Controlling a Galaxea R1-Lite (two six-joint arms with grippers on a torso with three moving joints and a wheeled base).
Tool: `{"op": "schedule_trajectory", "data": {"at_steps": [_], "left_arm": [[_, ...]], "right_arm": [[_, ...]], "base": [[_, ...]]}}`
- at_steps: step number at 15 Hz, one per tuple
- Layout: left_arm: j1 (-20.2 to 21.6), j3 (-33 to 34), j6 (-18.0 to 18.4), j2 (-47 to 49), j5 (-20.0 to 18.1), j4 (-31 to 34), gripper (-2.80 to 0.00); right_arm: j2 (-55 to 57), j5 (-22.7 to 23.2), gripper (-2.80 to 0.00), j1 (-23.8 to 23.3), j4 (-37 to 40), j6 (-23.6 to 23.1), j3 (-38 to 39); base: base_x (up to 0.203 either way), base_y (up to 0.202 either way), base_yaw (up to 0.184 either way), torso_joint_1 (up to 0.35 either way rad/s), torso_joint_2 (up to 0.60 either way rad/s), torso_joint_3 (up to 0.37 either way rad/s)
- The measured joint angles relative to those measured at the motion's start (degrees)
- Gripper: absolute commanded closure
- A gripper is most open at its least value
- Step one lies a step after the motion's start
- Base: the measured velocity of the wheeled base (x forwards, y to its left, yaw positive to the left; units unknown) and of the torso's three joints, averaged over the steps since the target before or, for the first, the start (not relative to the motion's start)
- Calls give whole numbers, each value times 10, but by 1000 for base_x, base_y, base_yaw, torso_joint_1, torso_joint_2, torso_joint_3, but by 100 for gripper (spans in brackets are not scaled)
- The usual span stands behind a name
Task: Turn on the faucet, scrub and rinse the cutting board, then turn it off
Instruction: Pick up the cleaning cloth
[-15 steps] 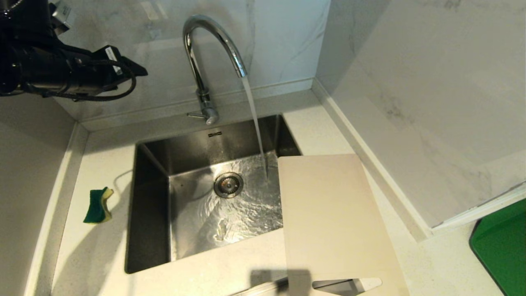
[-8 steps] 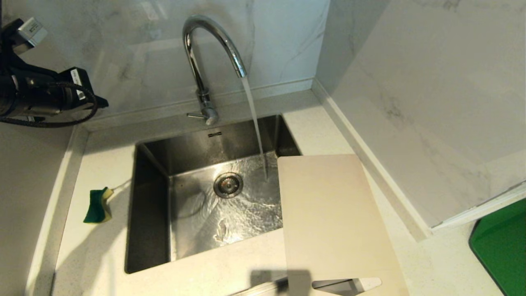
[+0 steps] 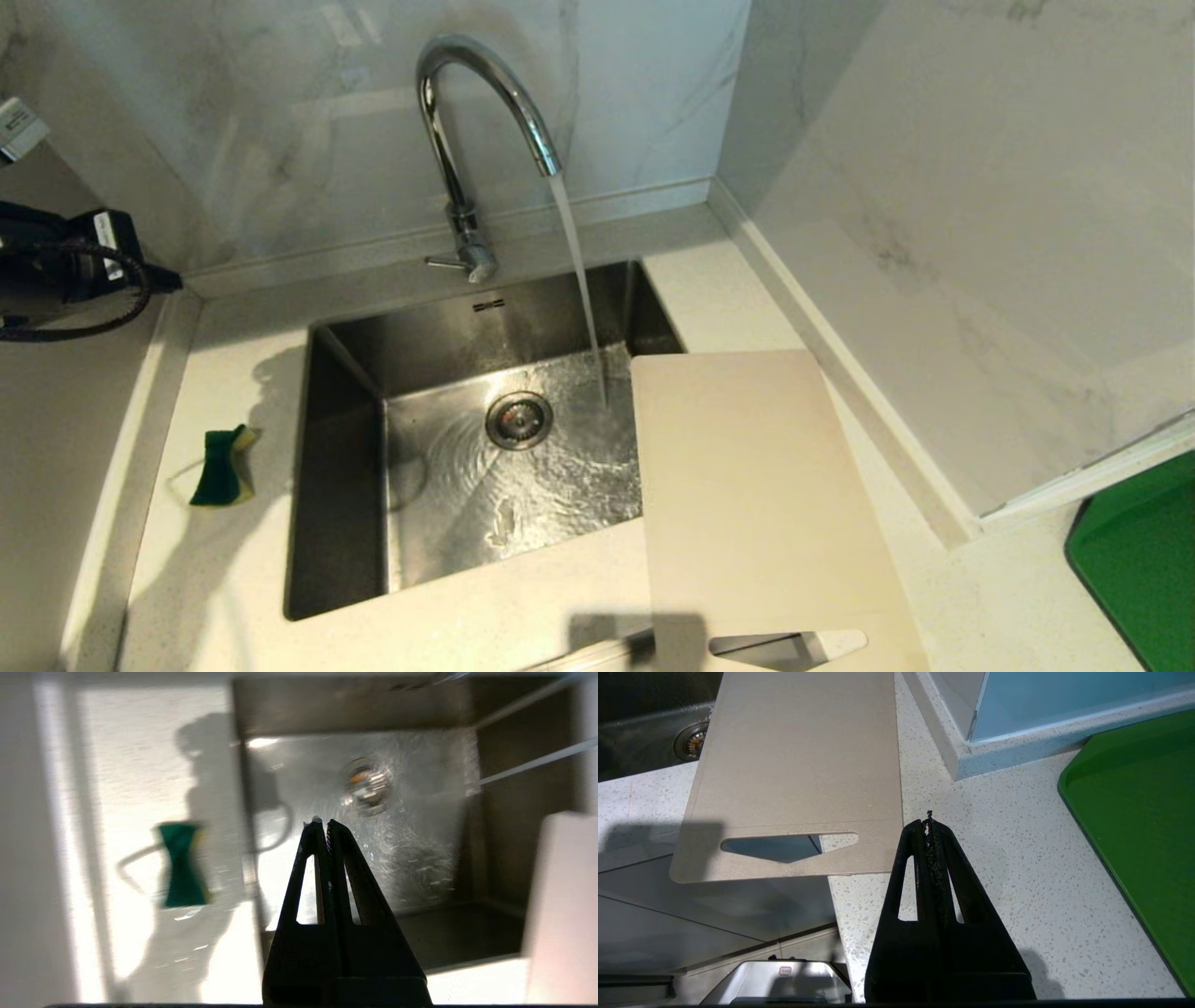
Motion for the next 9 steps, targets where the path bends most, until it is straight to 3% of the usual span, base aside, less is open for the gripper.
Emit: {"op": "schedule_trajectory", "data": {"at_steps": [9], "left_arm": [[16, 114, 29, 42, 1, -5, 0]], "right_arm": [[0, 0, 0, 0, 0, 0, 0]], "base": [[0, 0, 0, 0, 0, 0]]}}
